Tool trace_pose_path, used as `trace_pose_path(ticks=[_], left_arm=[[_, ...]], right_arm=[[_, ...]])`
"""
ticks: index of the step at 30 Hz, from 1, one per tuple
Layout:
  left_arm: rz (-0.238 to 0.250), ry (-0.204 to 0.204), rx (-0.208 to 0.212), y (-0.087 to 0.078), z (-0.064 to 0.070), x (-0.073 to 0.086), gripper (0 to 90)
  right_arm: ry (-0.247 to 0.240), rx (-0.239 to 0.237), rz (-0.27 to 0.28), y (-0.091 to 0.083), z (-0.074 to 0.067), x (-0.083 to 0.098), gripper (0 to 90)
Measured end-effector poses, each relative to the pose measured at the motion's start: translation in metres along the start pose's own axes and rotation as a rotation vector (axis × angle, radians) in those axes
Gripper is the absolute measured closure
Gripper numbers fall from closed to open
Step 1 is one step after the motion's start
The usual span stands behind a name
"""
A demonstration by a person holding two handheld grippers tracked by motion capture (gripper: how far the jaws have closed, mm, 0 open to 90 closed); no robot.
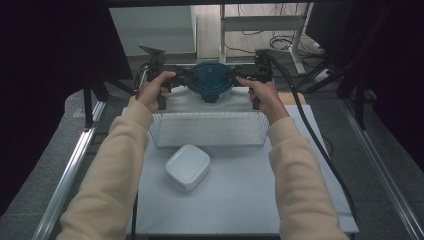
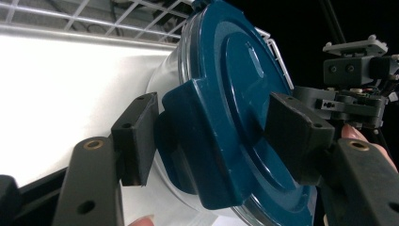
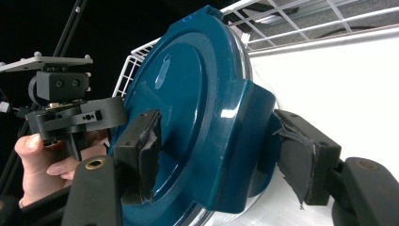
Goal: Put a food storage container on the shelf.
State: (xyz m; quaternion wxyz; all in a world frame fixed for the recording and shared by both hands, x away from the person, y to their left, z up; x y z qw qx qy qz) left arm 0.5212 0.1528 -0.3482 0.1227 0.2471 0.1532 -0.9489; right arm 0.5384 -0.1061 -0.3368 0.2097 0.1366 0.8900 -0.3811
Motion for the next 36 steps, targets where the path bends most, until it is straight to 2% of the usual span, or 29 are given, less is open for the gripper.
trace_pose_path(ticks=[4, 7, 9, 12, 14, 18, 23, 26, 27, 28, 31, 34, 36], left_arm=[[0.018, 0.018, 0.009, 0.000, -0.001, 0.002, 36.8], [0.021, 0.042, -0.004, 0.001, 0.001, 0.004, 34.8], [0.029, 0.065, -0.036, 0.002, 0.003, 0.005, 29.9], [0.053, 0.079, -0.056, -0.001, 0.007, 0.005, 20.6], [0.069, 0.119, -0.092, -0.005, 0.012, 0.006, 18.8], [0.078, 0.210, -0.167, -0.016, 0.026, 0.014, 18.1], [0.088, 0.339, -0.258, -0.030, 0.040, 0.031, 20.7], [0.074, 0.390, -0.265, -0.037, 0.046, 0.044, 22.4], [0.065, 0.424, -0.286, -0.039, 0.047, 0.052, 22.6], [0.062, 0.439, -0.293, -0.041, 0.048, 0.055, 22.7], [0.053, 0.470, -0.278, -0.046, 0.051, 0.070, 22.1], [0.043, 0.522, -0.289, -0.052, 0.053, 0.090, 23.4], [0.033, 0.545, -0.295, -0.055, 0.053, 0.102, 23.6]], right_arm=[[-0.006, 0.002, 0.004, -0.001, 0.000, 0.001, 33.3], [-0.042, 0.018, 0.028, 0.000, -0.003, 0.005, 27.8], [-0.051, 0.016, 0.030, 0.000, -0.005, 0.007, 21.3], [-0.070, 0.043, 0.079, -0.008, -0.007, 0.006, 13.8], [-0.095, 0.065, 0.107, -0.014, -0.008, 0.006, 13.1], [-0.159, 0.058, 0.174, -0.030, -0.011, 0.014, 12.8], [-0.256, 0.061, 0.218, -0.052, -0.006, 0.027, 15.1], [-0.309, 0.060, 0.240, -0.065, -0.004, 0.035, 16.8], [-0.331, 0.069, 0.243, -0.070, -0.004, 0.039, 17.3], [-0.367, 0.086, 0.244, -0.076, -0.002, 0.044, 17.9], [-0.417, 0.113, 0.247, -0.085, 0.000, 0.054, 19.3], [-0.453, 0.134, 0.256, -0.095, 0.006, 0.068, 20.7], [-0.461, 0.128, 0.262, -0.099, 0.011, 0.077, 21.8]])
Point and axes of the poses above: each handheld gripper's, and its own axes: y roughly forward along the jaws, x roughly out of its underside, z roughly to its right, the point moved 4 cm from there along y, roughly forward along the jaws, and after that the axes turned 12 degrees about x, right-handed, at the moved point
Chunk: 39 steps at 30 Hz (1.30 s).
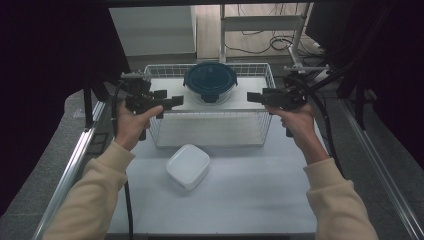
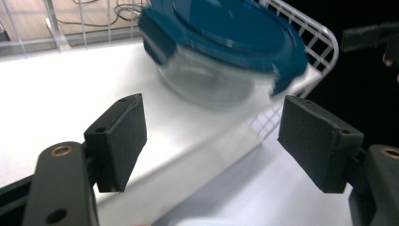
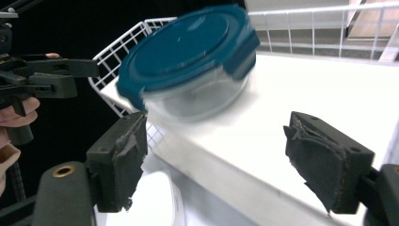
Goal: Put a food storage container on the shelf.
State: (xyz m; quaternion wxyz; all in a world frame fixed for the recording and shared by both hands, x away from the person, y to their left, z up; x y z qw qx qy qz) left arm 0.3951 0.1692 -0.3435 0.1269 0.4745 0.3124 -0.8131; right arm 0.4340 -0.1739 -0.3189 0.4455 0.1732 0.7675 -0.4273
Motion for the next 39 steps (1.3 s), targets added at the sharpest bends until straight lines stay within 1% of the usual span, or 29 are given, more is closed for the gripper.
trace_pose_path(ticks=[2, 3, 4, 5, 6, 7, 10, 11, 12, 13, 14, 17, 18, 19, 20, 22, 23, 24, 26, 27, 28, 30, 32, 34, 36, 39], left_arm=[[-0.004, 0.018, 0.009, -0.005, 0.005, 0.015, 23.7], [0.004, 0.026, 0.013, -0.007, 0.008, 0.024, 23.6], [0.004, 0.030, 0.012, -0.009, 0.010, 0.034, 23.8], [-0.007, 0.035, 0.016, -0.010, 0.011, 0.047, 23.7], [-0.008, 0.033, 0.021, -0.011, 0.012, 0.054, 23.7], [-0.010, 0.023, 0.024, -0.012, 0.014, 0.064, 23.7], [-0.034, 0.038, 0.007, -0.015, 0.017, 0.090, 23.9], [-0.038, 0.035, 0.002, -0.015, 0.018, 0.097, 24.0], [-0.047, 0.028, 0.008, -0.016, 0.018, 0.106, 24.0], [-0.052, 0.025, 0.012, -0.017, 0.019, 0.111, 24.0], [-0.054, 0.018, 0.009, -0.018, 0.018, 0.119, 23.9], [-0.070, -0.005, 0.008, -0.021, 0.018, 0.138, 24.0], [-0.077, -0.009, 0.005, -0.021, 0.017, 0.142, 24.0], [-0.094, -0.015, -0.005, -0.022, 0.016, 0.148, 24.0], [-0.103, -0.015, -0.009, -0.023, 0.016, 0.151, 24.0], [-0.116, -0.021, -0.031, -0.025, 0.014, 0.160, 24.2], [-0.125, -0.020, -0.037, -0.025, 0.014, 0.163, 24.3], [-0.134, -0.029, -0.042, -0.025, 0.013, 0.168, 24.4], [-0.142, -0.038, -0.040, -0.025, 0.011, 0.173, 24.5], [-0.147, -0.047, -0.043, -0.024, 0.010, 0.176, 24.7], [-0.149, -0.053, -0.046, -0.024, 0.009, 0.177, 24.8], [-0.132, -0.061, -0.052, -0.026, 0.007, 0.179, 25.7], [-0.128, -0.058, -0.047, -0.026, 0.007, 0.180, 26.2], [-0.132, -0.058, -0.041, -0.027, 0.007, 0.181, 26.3], [-0.134, -0.054, -0.040, -0.027, 0.007, 0.181, 26.5], [-0.127, -0.052, -0.042, -0.028, 0.007, 0.180, 27.1]], right_arm=[[-0.007, -0.011, 0.004, -0.007, 0.000, 0.015, 22.0], [-0.011, -0.013, 0.004, -0.009, 0.000, 0.021, 22.0], [-0.022, -0.015, 0.001, -0.012, 0.000, 0.029, 22.0], [-0.034, -0.014, 0.002, -0.016, -0.001, 0.037, 22.0], [-0.043, -0.012, 0.004, -0.020, -0.001, 0.047, 21.9], [-0.046, -0.014, 0.004, -0.022, -0.002, 0.053, 21.9], [-0.060, -0.016, 0.001, -0.030, -0.002, 0.074, 21.9], [-0.064, -0.014, 0.000, -0.033, -0.003, 0.080, 21.9], [-0.070, -0.011, -0.001, -0.035, -0.003, 0.086, 21.9], [-0.078, -0.009, -0.002, -0.037, -0.003, 0.093, 21.9], [-0.083, -0.008, -0.003, -0.039, -0.004, 0.097, 21.9], [-0.085, -0.013, -0.016, -0.043, -0.005, 0.116, 21.9], [-0.088, -0.017, -0.023, -0.042, -0.005, 0.123, 21.9], [-0.092, -0.018, -0.034, -0.042, -0.005, 0.127, 21.8], [-0.105, -0.012, -0.050, -0.042, -0.005, 0.135, 21.8], [-0.126, 0.003, -0.062, -0.043, -0.005, 0.146, 21.5], [-0.133, 0.004, -0.065, -0.043, -0.004, 0.152, 21.5], [-0.132, 0.001, -0.066, -0.043, -0.004, 0.156, 21.5], [-0.123, -0.005, -0.080, -0.041, -0.002, 0.166, 21.5], [-0.133, -0.006, -0.097, -0.040, -0.001, 0.170, 21.5], [-0.148, 0.007, -0.107, -0.040, 0.000, 0.174, 21.5], [-0.168, 0.029, -0.104, -0.040, 0.003, 0.179, 21.5], [-0.157, 0.025, -0.108, -0.040, 0.005, 0.183, 21.5], [-0.150, 0.034, -0.111, -0.039, 0.006, 0.185, 21.5], [-0.149, 0.036, -0.116, -0.036, 0.006, 0.187, 21.1], [-0.163, 0.031, -0.118, -0.034, 0.005, 0.189, 21.0]])
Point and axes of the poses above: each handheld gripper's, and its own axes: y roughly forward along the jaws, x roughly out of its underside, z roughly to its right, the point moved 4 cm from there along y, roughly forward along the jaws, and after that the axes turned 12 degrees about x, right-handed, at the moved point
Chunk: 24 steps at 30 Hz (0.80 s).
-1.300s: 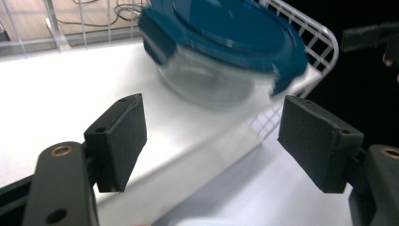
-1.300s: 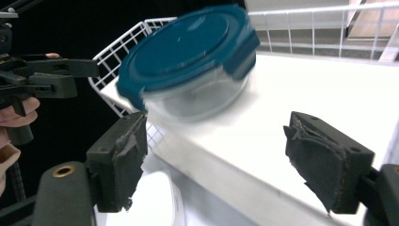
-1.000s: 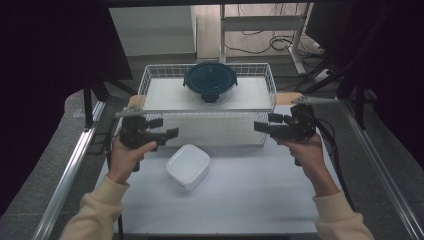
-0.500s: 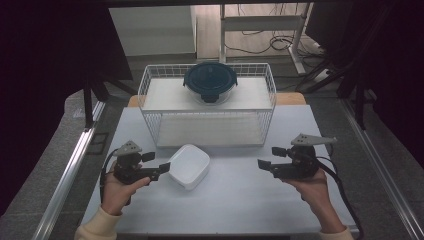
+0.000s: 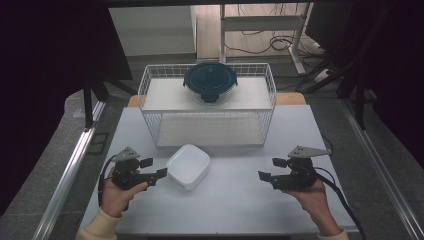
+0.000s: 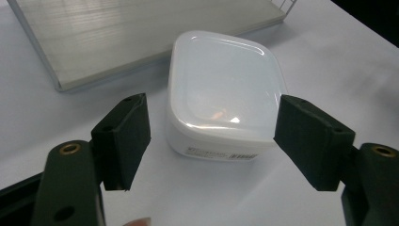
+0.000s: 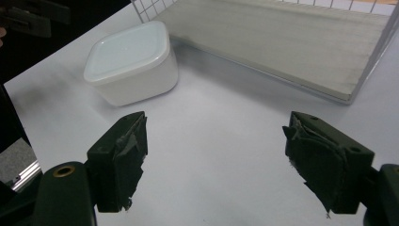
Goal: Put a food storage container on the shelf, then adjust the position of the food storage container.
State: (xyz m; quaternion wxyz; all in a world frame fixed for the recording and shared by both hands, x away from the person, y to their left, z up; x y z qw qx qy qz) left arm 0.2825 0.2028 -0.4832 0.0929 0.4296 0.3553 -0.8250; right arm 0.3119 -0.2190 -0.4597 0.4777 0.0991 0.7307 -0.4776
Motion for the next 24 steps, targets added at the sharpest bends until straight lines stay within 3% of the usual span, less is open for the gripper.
trace_pose_path(ticks=[15, 20, 24], left_arm=[[0.005, -0.003, -0.036, -0.001, 0.000, -0.007, 29.0], [0.006, -0.003, -0.050, 0.003, -0.008, -0.020, 30.8], [-0.021, -0.006, -0.058, 0.013, -0.019, -0.032, 34.8]], right_arm=[[-0.003, 0.018, -0.018, 0.005, 0.002, 0.001, 20.7], [0.005, 0.015, -0.019, 0.005, 0.002, 0.001, 20.7], [0.007, 0.021, -0.022, 0.004, 0.004, 0.000, 20.7]])
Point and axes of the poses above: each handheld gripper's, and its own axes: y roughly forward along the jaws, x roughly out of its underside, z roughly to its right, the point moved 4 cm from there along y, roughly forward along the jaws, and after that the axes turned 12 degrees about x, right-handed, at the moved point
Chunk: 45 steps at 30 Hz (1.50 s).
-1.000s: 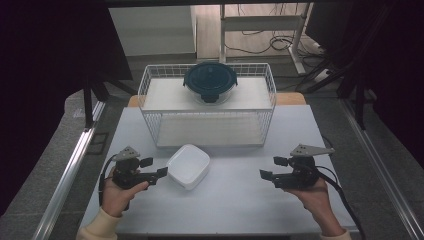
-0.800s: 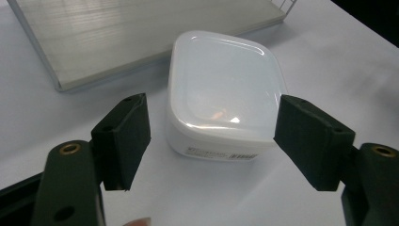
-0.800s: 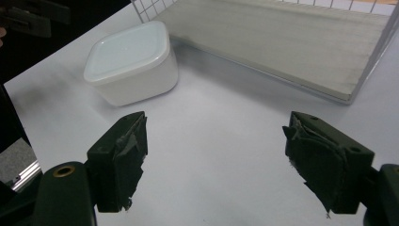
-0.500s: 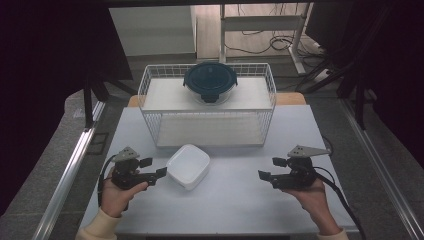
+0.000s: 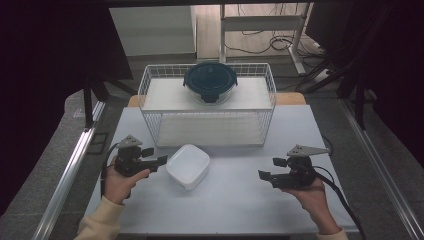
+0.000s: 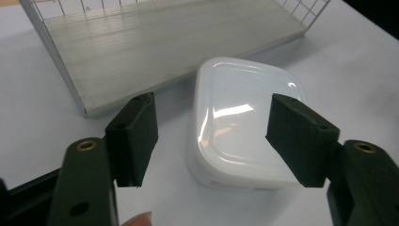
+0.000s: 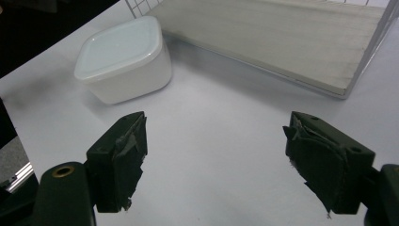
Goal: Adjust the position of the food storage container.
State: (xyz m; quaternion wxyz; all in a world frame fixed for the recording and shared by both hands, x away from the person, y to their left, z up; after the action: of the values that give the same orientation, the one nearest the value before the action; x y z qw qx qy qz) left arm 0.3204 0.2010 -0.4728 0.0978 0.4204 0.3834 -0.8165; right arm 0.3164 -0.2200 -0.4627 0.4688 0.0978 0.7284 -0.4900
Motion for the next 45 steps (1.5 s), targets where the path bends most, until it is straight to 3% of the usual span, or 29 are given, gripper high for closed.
trace_pose_path(ticks=[8, 15, 23, 34, 39, 42, 45], left_arm=[[-0.083, 0.002, -0.032, 0.022, -0.016, -0.013, 47.4], [-0.150, 0.016, -0.076, 0.031, -0.031, -0.017, 66.7], [-0.191, -0.005, -0.047, 0.046, -0.039, -0.016, 85.6], [-0.229, 0.020, -0.019, 0.070, -0.039, -0.021, 90.0], [-0.252, 0.044, 0.022, 0.080, -0.035, -0.026, 90.0], [-0.264, 0.049, 0.022, 0.087, -0.035, -0.025, 90.0], [-0.272, 0.049, 0.059, 0.090, -0.036, -0.023, 90.0]], right_arm=[[-0.015, 0.003, -0.023, 0.002, -0.001, 0.003, 20.7], [-0.014, 0.011, -0.031, 0.003, 0.000, 0.003, 20.7], [-0.023, 0.023, -0.050, 0.006, 0.000, 0.005, 20.6], [-0.028, 0.029, -0.055, 0.006, 0.001, 0.006, 20.7], [-0.016, 0.026, -0.053, 0.007, 0.003, 0.006, 20.7], [-0.009, 0.027, -0.052, 0.006, 0.005, 0.007, 20.7], [-0.003, 0.026, -0.046, 0.005, 0.006, 0.006, 20.7]])
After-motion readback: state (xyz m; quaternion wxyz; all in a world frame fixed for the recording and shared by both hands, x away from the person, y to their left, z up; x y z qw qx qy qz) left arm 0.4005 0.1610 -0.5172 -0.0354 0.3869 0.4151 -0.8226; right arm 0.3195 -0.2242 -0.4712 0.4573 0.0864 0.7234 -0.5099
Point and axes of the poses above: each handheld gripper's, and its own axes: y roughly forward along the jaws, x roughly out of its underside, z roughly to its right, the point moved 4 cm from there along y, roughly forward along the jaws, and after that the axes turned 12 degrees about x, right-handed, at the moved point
